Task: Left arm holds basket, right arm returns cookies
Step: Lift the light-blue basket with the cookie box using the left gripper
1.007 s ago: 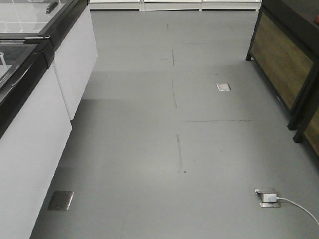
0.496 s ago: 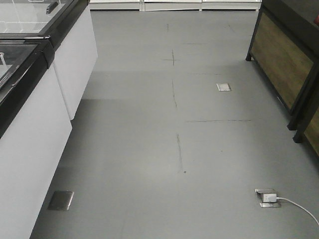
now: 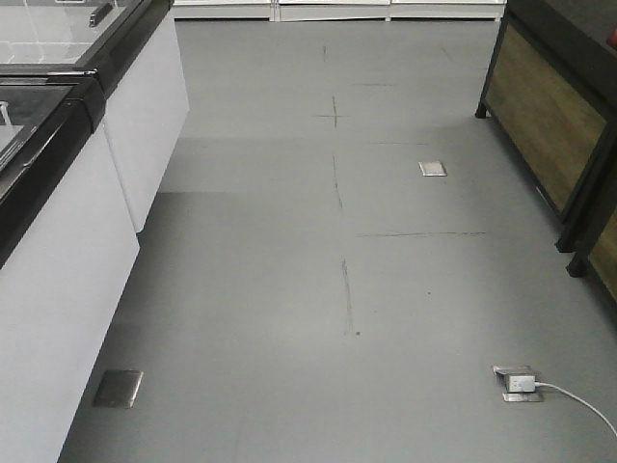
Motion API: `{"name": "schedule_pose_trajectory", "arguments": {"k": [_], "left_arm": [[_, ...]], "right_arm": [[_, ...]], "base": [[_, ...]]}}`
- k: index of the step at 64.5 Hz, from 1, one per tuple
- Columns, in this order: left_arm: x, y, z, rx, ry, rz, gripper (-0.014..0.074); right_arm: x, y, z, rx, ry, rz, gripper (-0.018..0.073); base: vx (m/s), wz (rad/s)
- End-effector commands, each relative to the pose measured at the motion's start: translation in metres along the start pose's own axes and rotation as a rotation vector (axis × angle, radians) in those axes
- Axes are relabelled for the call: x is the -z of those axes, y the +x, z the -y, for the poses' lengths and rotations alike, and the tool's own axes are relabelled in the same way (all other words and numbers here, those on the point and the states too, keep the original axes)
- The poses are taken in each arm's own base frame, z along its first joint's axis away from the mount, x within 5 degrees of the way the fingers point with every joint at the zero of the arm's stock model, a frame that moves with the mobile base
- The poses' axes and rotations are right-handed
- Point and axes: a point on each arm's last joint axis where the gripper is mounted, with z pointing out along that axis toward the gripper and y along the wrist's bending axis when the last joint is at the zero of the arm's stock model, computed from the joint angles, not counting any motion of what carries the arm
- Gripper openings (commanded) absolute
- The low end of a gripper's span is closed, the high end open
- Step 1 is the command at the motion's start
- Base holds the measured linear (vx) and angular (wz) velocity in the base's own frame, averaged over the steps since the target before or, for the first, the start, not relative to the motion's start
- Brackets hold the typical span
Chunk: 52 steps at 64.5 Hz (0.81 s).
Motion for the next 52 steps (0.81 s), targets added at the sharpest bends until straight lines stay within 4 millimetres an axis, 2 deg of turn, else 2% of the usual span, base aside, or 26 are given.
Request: {"name": "schedule_pose_trajectory", "arguments": {"k": [1,20,32,43,52], "left_arm": [[0.010,-0.016,0.006,0.028,0.090,0.083,0.0407],[-0.016,-0.046,-0.002,0.116,0.285,0.086,0.0407],[-0.033,-0.065,-0.019,0.164,0.301,0.106,0.0407],[-0.052,-0.075,-0.032,0.188,0.319,0.085,0.0407],[-0.065,-0.081,-0.032,0.188,0.446,0.072,0.0407]], "right_arm": [[0.001,-0.008,0.000,0.006,0.003,0.082,-0.0008],[0.001,-0.007,0.000,0.006,0.003,0.081,-0.0008],[0.001,-0.007,0.000,0.006,0.003,0.081,-0.0008],[0.001,-0.007,0.000,0.006,0.003,0.081,-0.0008],[0.001,-0.007,0.000,0.006,0.003,0.081,-0.0008]], "base": [[0.00,0.00],[0.00,0.00],[0.00,0.00],[0.00,0.00],[0.00,0.00]]}}
